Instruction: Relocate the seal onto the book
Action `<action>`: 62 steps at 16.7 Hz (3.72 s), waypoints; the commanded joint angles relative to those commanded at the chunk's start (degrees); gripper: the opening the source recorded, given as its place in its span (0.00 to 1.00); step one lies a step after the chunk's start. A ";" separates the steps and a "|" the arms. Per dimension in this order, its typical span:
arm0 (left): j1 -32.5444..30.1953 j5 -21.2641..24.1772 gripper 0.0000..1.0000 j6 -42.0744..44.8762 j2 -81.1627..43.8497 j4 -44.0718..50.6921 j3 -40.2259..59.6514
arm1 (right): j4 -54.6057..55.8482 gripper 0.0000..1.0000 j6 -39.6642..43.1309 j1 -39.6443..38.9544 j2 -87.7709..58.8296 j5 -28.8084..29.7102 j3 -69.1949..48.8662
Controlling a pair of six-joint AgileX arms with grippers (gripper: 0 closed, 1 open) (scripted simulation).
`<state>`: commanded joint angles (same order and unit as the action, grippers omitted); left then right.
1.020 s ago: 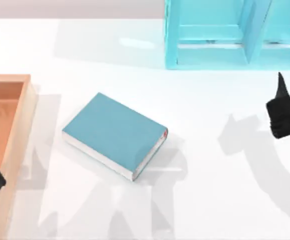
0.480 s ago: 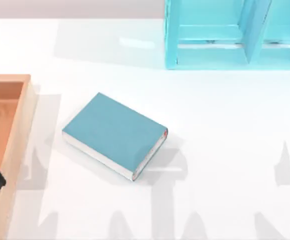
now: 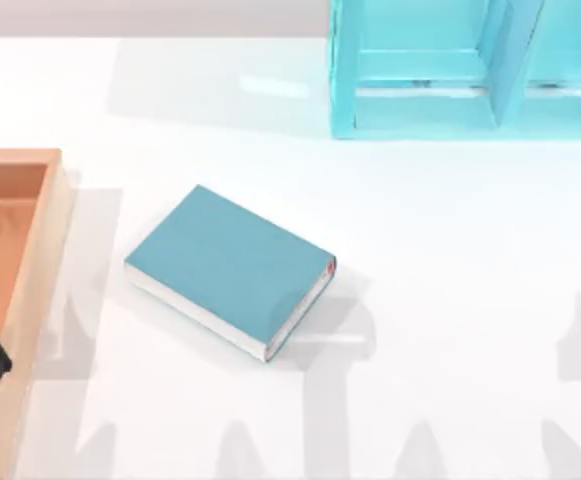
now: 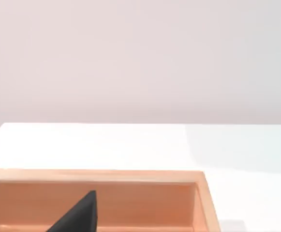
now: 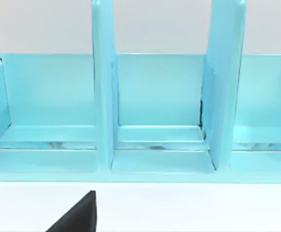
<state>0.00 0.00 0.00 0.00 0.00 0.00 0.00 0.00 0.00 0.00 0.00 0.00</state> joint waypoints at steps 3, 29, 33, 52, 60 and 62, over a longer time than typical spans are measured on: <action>0.37 -0.11 1.00 0.42 -1.85 1.77 1.84 | 0.00 1.00 0.00 0.00 0.00 0.00 0.00; 14.96 -0.11 1.00 16.36 -106.80 77.49 94.33 | 0.00 1.00 0.00 0.00 0.00 0.00 0.00; 14.67 -0.14 1.00 16.29 -106.69 77.19 93.99 | 0.00 1.00 0.00 0.00 0.00 0.00 0.00; 15.19 -0.09 0.62 16.65 -110.51 55.66 76.21 | 0.00 1.00 0.00 0.00 0.00 0.00 0.00; 15.19 -0.09 0.02 16.65 -110.51 55.66 76.21 | 0.00 1.00 0.00 0.00 0.00 0.00 0.00; 15.19 -0.09 0.00 16.65 -110.51 55.66 76.21 | 0.00 1.00 0.00 0.00 0.00 0.00 0.00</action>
<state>15.19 -0.09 16.65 -110.51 55.66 76.21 0.00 0.00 0.00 0.00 0.00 0.00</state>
